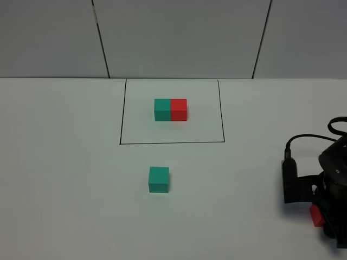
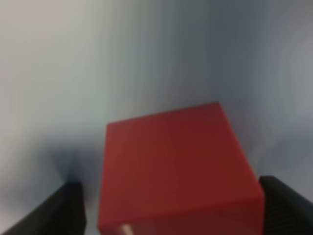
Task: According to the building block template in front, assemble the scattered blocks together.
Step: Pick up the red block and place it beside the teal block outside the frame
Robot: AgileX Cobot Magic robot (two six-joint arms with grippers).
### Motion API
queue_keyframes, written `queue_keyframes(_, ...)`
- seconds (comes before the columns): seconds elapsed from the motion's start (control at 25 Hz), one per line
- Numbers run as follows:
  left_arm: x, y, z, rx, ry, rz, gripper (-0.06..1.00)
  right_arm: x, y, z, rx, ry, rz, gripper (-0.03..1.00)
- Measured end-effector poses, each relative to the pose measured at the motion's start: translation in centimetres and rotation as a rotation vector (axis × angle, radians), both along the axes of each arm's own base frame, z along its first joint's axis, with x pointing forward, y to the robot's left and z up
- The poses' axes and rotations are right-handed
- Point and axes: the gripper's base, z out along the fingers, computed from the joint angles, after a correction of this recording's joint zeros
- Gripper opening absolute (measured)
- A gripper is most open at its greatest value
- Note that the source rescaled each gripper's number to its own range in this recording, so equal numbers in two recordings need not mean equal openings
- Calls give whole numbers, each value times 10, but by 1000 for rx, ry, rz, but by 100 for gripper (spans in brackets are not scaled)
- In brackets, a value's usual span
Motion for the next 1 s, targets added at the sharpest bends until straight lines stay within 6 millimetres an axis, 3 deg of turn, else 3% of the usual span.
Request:
queue_keyframes(0.12,0,0,0,0,0,0,88,0,0,-1,-2,5,10,85)
queue_keyframes(0.28,0,0,0,0,0,0,88,-1,0,-2,-5,17,12,73)
queue_keyframes(0.48,0,0,0,0,0,0,88,-1,0,-3,-5,22,14,39)
queue_keyframes(0.6,0,0,0,0,0,0,88,-1,0,-3,-2,22,16,6)
queue_keyframes(0.64,0,0,0,0,0,0,88,-1,0,-3,-1,21,15,1)
queue_keyframes(1.0,0,0,0,0,0,0,88,2,2,-3,19,-9,29,1)
